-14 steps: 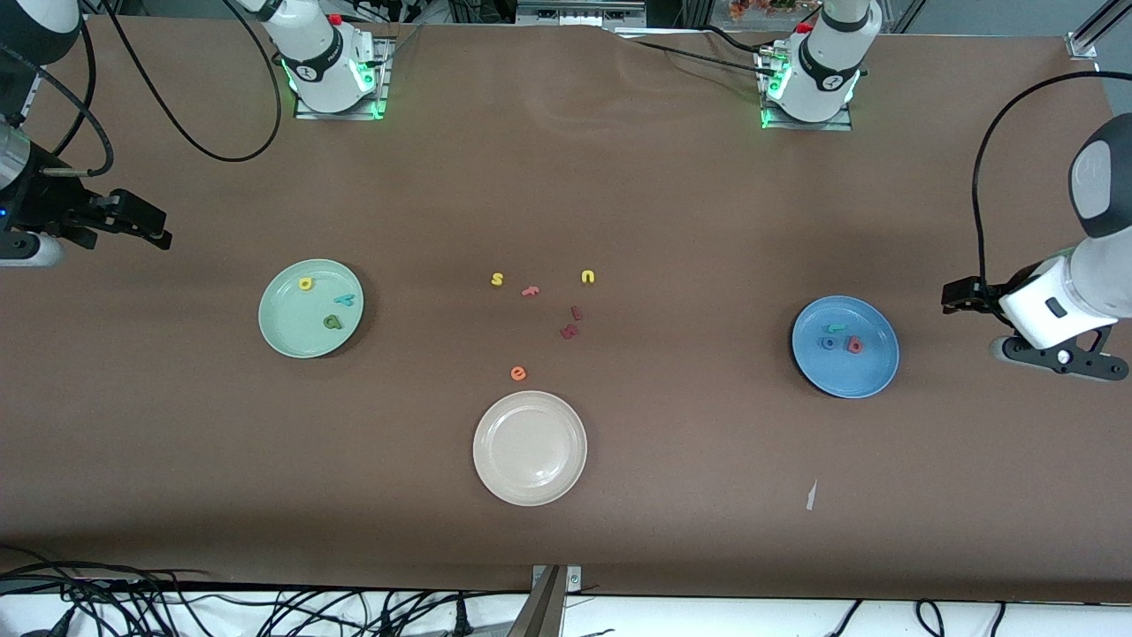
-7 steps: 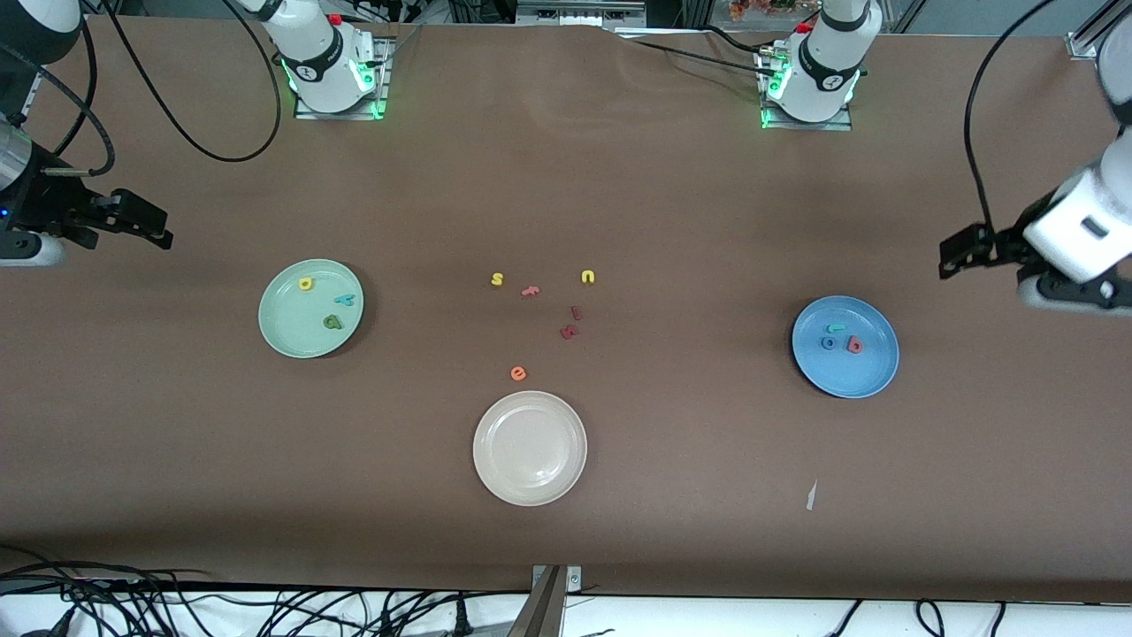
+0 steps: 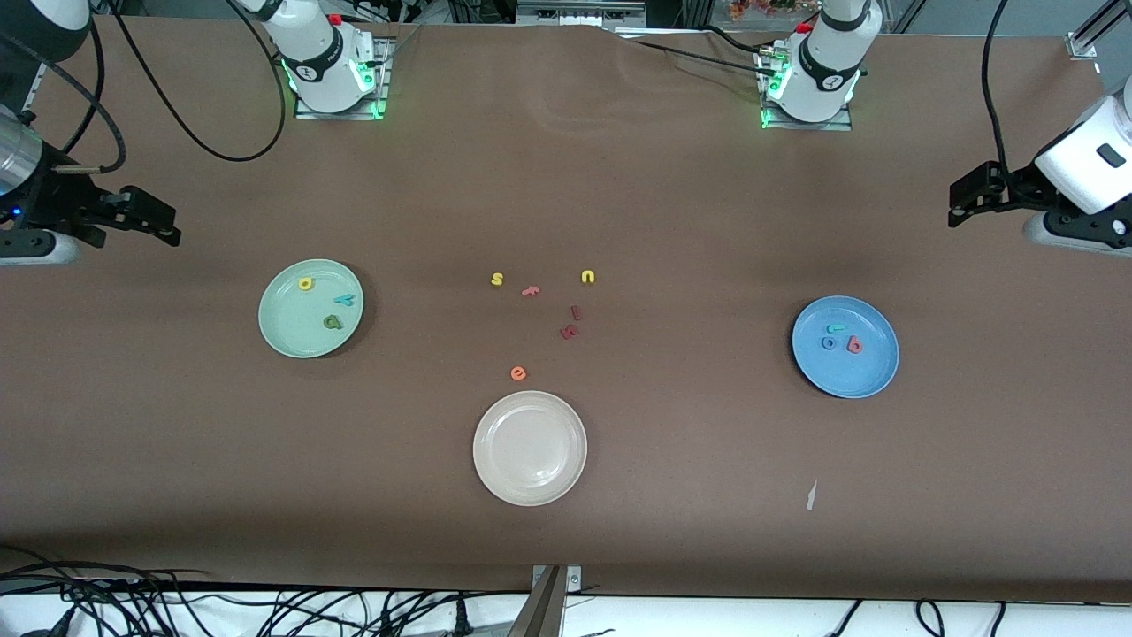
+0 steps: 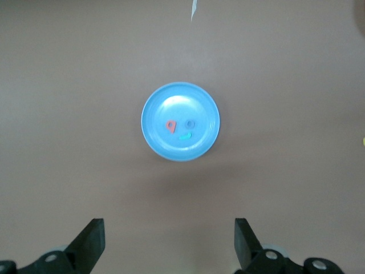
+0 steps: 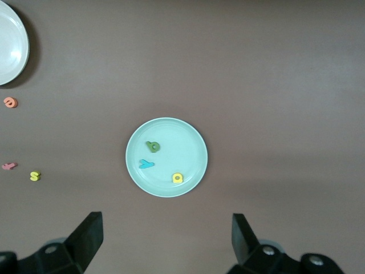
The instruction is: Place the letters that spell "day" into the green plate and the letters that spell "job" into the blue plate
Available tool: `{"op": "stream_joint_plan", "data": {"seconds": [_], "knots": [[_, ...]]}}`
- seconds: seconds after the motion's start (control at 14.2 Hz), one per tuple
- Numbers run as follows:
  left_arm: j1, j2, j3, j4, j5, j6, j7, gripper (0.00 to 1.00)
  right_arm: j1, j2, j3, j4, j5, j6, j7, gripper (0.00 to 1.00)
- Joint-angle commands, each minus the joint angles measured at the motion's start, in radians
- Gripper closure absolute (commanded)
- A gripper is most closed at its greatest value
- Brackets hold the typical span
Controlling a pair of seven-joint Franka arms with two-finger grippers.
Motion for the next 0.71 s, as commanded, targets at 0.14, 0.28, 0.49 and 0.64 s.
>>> {"op": "stream_joint_plan", "data": {"seconds": [0.14,0.28,0.49,0.64], "knots": [[0.007,-0.035,0.011,-0.052,-0.009,-0.017,0.033,0.00,-0.011,0.019,0.002,0.039,-0.001,-0.014,-0.028,0.00],[0.009,-0.025,0.009,-0.045,-0.009,-0.019,0.033,0.00,-0.018,0.020,0.003,0.039,0.000,-0.014,-0.026,0.00],[0.009,-0.019,0.009,-0.048,-0.009,-0.017,0.035,0.00,-0.018,0.020,0.003,0.038,0.000,-0.014,-0.025,0.00],[0.010,-0.010,0.008,-0.045,-0.009,-0.016,0.035,0.00,-0.018,0.020,0.003,0.038,0.000,-0.015,-0.025,0.00]]}}
